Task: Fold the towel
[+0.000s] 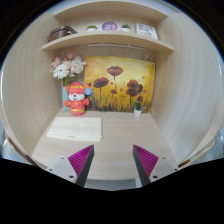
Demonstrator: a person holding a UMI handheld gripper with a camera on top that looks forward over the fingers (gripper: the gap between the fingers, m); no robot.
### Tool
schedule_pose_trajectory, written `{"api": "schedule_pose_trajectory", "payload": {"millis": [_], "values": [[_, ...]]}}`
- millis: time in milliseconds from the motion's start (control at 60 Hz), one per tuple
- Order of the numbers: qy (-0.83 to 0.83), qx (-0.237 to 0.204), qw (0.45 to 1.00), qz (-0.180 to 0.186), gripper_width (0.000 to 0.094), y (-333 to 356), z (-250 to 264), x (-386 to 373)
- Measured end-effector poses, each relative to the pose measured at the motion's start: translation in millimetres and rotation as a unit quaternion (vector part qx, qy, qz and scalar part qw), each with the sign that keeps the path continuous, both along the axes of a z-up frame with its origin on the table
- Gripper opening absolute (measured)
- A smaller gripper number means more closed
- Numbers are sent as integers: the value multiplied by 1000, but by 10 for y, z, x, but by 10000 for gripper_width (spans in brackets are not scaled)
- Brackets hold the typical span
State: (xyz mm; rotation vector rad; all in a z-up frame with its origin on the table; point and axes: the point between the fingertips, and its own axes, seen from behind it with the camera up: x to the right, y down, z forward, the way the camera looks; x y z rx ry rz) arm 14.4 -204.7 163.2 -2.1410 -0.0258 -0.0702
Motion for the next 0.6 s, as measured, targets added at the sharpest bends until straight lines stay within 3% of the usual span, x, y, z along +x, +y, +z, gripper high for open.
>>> {"api": "schedule_pose_trajectory", "payload": {"millis": [200, 433, 600], "values": [[24, -51, 996, 65, 773, 375, -781, -1317], [53, -71, 988, 127, 771, 1247, -1262, -2818], [75, -70, 985, 142, 758, 1944, -1423, -3496]]}}
